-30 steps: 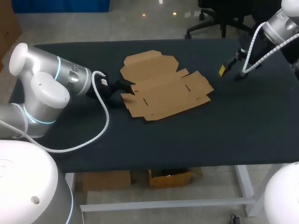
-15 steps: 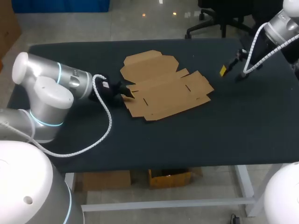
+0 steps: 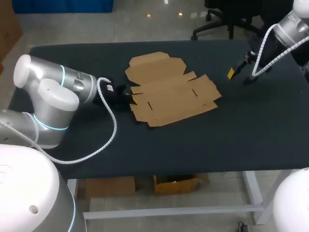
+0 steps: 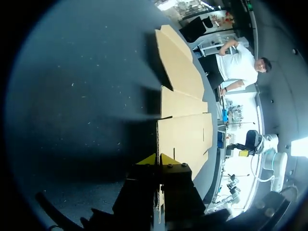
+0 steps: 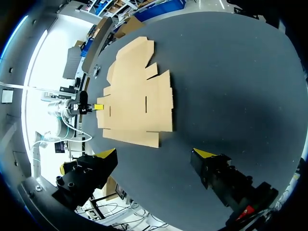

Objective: Assemble the packaging by folding the flat box into shape, placing the metal phone stand inside, and closing the box properly

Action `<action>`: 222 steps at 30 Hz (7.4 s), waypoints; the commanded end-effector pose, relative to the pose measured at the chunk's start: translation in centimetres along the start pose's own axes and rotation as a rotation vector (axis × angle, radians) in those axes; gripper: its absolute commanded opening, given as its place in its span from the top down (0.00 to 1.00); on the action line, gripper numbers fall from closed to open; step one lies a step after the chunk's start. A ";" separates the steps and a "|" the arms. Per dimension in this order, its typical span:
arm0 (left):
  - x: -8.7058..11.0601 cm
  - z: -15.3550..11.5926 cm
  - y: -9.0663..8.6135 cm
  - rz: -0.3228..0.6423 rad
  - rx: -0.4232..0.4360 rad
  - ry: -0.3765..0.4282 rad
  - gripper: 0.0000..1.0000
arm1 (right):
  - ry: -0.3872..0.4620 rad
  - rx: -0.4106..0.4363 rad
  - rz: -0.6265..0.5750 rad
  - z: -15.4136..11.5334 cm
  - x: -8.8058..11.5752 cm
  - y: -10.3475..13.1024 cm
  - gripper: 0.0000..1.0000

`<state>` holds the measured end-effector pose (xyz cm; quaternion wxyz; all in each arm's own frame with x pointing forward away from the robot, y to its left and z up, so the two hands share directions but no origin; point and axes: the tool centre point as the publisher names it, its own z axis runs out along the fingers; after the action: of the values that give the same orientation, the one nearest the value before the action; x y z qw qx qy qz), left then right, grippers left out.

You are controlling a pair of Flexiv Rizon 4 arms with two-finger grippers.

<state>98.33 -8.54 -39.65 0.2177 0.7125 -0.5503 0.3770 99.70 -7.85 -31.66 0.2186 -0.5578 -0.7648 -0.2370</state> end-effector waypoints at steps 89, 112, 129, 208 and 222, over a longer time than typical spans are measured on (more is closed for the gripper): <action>0.4 -2.4 5.5 0.148 -0.271 -0.152 1.00 | -0.034 -0.122 0.197 -0.8 1.2 -6.5 0.00; 0.2 -2.8 6.0 0.158 -0.284 -0.191 1.00 | -0.034 -0.120 0.200 -0.7 1.2 -6.7 0.00; -0.1 -3.2 6.7 0.166 -0.306 -0.181 1.00 | -0.036 -0.118 0.202 -0.7 1.3 -6.7 0.00; 1.7 -10.2 1.3 0.264 -0.195 -0.332 1.00 | -0.048 -0.129 0.193 -1.1 2.5 -6.7 1.00; 2.7 -10.8 1.6 0.298 -0.201 -0.346 1.00 | -0.085 -0.164 0.218 -0.5 3.0 -7.3 1.00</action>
<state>93.97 -2.89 -31.36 0.1333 0.6511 -0.7127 0.2245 92.41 -7.90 -30.22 0.1715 -0.6578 -0.6896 -0.2498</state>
